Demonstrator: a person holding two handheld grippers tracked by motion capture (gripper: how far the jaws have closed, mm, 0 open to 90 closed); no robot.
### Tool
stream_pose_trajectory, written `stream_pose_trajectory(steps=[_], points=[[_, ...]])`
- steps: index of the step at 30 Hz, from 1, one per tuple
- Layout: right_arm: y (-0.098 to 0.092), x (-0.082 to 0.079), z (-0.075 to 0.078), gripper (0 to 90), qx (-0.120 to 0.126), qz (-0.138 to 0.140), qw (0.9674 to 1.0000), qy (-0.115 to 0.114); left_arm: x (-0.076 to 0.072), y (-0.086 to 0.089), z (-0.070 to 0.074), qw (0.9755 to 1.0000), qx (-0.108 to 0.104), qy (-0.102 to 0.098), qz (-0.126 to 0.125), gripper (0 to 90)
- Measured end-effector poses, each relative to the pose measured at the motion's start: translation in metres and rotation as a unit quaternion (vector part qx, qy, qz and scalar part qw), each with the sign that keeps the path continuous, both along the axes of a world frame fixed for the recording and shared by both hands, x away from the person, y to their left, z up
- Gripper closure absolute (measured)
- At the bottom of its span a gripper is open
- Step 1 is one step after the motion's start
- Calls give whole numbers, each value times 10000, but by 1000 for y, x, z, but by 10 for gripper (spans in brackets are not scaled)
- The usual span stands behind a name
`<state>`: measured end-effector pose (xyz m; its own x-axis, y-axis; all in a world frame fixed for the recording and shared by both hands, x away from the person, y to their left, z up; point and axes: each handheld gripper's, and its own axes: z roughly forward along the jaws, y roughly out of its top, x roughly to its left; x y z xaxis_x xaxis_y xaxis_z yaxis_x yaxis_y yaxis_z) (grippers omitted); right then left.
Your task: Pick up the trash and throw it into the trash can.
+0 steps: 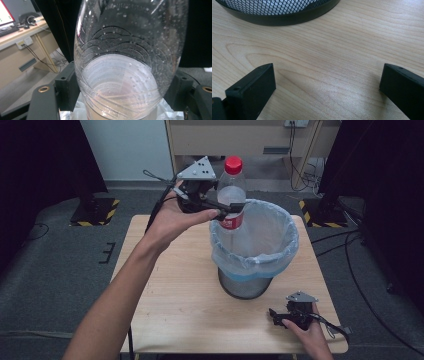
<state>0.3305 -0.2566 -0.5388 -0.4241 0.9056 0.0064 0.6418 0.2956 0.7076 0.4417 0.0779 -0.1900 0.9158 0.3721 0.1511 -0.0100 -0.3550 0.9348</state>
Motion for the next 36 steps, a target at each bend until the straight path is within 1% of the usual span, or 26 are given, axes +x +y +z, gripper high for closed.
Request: stream_pose_trajectory(steps=[3, 6, 11, 15, 18, 20, 22, 23, 24, 27, 28, 30, 34, 36], points=[[0, 0, 0, 3, 0, 0, 10000, -1, 6, -8, -7, 9999, 107, 70, 2, 262], [0, 0, 0, 3, 0, 1, 10000, 0, 9, -14, -12, 9998, 138, 136, -7, 261], [0, 0, 0, 3, -2, 17, 10000, -2, 12, -24, -20, 9995, 227, 221, -95, 260], [0, 0, 0, 3, -1, 17, 10000, -2, 13, -32, -26, 9990, 360, 242, -124, 258], [0, 0, 0, 3, -1, 17, 10000, -1, 13, -37, -30, 9988, 410, 208, -188, 252], [0, 0, 0, 3, -3, 21, 10000, -1, 12, -39, -31, 9988, 398, 227, -191, 171], [0, 0, 0, 3, -2, 26, 10000, -1, 11, -39, -32, 9988, 435, 192, -130, 92], [0, 0, 0, 3, -2, 26, 10000, 0, 10, -37, -32, 9991, 378, 160, -116, 78], [0, 0, 0, 3, -1, 25, 10000, 0, 10, -35, -33, 9995, 275, 153, -99, 78], [-1, 0, 0, 3, -4, 35, 10000, -2, 9, -24, -33, 9998, 65, 187, 10, 74], [-1, 0, 0, 3, -3, 34, 10000, 0, 9, -20, -34, 9998, 57, 184, 57, 74], [-1, 0, 0, 3, -4, 35, 10000, -1, 8, -11, -34, 9997, 151, 148, 145, 67], [0, 0, 0, 3, -1, 31, 10000, 2, 5, 9, -34, 9995, 38, 113, 278, 55], [0, 0, 0, 3, -1, 32, 10000, 0, 3, 19, -35, 9993, 31, 90, 371, 49]])
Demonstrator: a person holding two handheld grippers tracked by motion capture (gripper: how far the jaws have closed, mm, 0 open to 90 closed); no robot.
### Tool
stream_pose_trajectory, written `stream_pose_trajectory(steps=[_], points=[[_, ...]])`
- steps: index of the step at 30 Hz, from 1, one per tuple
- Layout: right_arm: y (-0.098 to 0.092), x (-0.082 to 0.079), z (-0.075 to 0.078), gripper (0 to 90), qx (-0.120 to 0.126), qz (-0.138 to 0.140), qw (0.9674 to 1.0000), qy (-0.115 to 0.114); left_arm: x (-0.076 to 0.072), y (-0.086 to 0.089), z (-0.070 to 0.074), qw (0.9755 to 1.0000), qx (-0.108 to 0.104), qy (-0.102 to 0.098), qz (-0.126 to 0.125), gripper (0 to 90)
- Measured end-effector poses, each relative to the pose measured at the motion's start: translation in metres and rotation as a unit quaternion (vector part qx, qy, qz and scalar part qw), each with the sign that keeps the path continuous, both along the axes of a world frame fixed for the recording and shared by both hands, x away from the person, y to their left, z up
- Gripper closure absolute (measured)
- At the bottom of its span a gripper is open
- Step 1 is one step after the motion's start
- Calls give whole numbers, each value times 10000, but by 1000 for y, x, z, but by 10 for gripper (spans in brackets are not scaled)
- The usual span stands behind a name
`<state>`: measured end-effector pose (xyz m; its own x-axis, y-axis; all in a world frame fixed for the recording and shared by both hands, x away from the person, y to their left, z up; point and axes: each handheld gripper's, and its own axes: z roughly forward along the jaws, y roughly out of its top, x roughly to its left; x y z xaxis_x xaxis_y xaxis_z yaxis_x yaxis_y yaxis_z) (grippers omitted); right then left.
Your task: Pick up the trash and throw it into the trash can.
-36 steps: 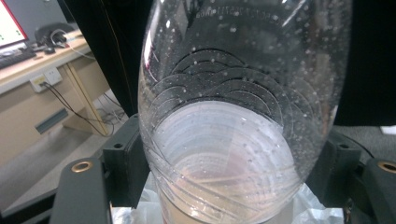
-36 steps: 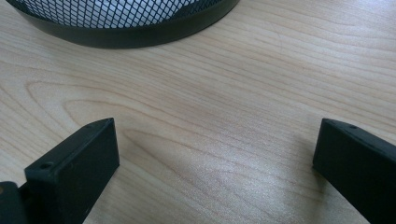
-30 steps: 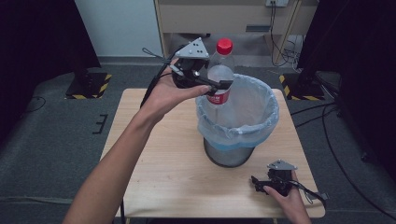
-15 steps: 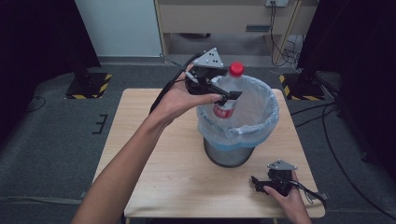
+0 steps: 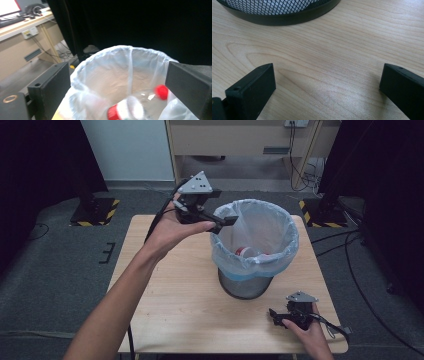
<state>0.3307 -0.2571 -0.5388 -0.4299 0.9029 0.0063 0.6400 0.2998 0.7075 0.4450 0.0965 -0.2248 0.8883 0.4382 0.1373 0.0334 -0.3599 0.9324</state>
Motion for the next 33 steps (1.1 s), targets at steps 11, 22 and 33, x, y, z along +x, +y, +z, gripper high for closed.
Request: stream_pose_trajectory(steps=[11, 22, 33], points=[[0, 0, 0, 3, -8, -4, 10000, 15, -8, 49, -14, 9989, 152, -57, 439, 34], [0, 0, 0, 3, -15, -6, 10000, 9, -6, 79, -54, 9962, 230, 306, 785, 37], [0, 0, 0, 3, -16, -6, 10000, 7, -2, 89, -103, 9916, 379, 710, 1016, 37]])
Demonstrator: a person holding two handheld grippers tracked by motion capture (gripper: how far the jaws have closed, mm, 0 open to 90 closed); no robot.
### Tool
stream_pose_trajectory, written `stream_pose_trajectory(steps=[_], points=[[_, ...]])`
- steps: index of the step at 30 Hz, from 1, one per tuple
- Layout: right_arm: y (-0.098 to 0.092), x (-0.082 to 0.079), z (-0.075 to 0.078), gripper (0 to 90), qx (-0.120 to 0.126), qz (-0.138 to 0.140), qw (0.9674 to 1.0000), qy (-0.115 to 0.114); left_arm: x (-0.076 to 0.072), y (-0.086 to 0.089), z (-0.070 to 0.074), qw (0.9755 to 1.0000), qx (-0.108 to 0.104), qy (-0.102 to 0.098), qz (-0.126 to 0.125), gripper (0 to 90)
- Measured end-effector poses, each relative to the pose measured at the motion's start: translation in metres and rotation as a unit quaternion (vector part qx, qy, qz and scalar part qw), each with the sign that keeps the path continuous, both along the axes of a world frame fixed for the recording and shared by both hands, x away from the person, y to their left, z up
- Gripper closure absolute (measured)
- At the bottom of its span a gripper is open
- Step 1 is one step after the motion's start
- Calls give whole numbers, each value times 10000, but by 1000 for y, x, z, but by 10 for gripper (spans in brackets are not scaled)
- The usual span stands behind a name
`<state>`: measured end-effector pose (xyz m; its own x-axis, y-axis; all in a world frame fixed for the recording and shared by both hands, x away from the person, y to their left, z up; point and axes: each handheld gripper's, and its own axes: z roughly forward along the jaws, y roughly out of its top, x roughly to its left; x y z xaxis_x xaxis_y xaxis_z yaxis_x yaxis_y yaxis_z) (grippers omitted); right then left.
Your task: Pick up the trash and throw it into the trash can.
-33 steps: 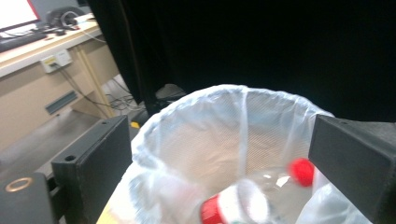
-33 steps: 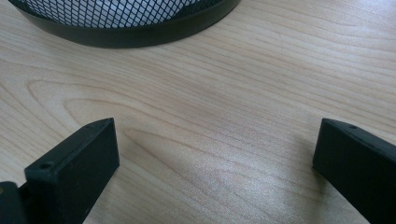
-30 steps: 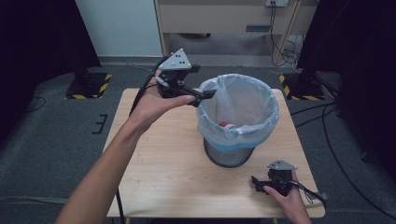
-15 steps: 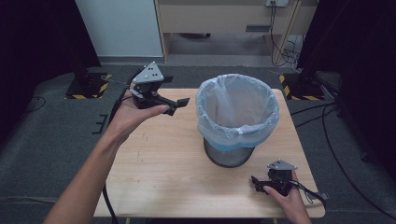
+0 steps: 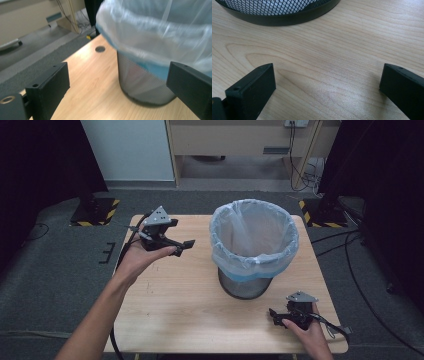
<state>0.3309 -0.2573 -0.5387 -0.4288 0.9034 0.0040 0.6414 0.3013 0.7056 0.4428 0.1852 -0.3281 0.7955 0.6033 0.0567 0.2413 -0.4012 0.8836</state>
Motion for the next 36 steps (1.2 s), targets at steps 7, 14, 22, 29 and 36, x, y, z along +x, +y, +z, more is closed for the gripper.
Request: stream_pose_trajectory(steps=[7, 14, 22, 29, 36], points=[[0, 0, 0, 3, 1, -1, 10000, 2, 2, 4, -33, 9996, 86, 247, 104, 38], [0, 0, 0, 3, 2, -5, 10000, 3, 8, 11, -66, 9975, 302, 553, 333, 43], [0, 0, 0, 3, 1, -1, 10000, 1, 15, 21, -108, 9918, 632, 915, 629, 46], [0, 0, 0, 3, 2, -1, 10000, 2, 16, 27, -144, 9856, 850, 1242, 777, 47], [0, 0, 0, 3, 1, -1, 10000, 3, 14, 31, -173, 9787, 1020, 1521, 923, 54]])
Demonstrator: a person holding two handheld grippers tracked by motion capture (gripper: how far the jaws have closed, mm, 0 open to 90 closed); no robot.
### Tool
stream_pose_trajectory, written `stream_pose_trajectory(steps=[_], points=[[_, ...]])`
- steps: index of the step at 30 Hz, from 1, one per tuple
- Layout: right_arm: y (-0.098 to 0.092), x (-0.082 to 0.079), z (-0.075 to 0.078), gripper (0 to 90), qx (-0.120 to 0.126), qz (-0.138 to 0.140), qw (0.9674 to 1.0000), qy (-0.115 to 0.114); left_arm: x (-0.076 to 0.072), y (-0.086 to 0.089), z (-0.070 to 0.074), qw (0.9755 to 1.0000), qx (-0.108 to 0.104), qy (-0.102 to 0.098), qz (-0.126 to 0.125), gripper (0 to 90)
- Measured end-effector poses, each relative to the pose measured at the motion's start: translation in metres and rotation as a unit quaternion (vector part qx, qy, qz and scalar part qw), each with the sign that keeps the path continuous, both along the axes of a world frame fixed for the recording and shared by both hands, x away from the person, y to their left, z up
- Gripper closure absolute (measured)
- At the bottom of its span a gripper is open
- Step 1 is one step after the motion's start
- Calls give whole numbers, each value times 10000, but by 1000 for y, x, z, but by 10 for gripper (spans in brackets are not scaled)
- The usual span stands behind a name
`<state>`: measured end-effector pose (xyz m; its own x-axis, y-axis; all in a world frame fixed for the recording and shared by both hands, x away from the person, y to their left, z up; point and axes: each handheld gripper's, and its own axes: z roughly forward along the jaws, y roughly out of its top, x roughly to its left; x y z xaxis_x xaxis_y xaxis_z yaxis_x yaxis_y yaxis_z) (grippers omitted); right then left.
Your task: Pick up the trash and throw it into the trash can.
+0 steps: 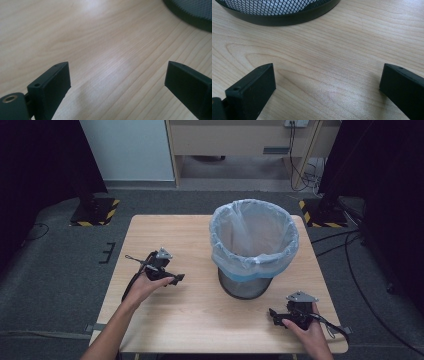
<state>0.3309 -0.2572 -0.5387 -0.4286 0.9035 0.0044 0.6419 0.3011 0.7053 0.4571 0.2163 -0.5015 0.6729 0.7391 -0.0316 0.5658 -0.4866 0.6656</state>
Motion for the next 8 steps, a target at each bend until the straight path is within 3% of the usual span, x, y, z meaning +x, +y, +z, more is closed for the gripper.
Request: stream_pose_trajectory(steps=[8], points=[[0, 0, 0, 3, -1, 1, 10000, -1, 1, 2, -24, 9994, 259, 179, 142, 56]])
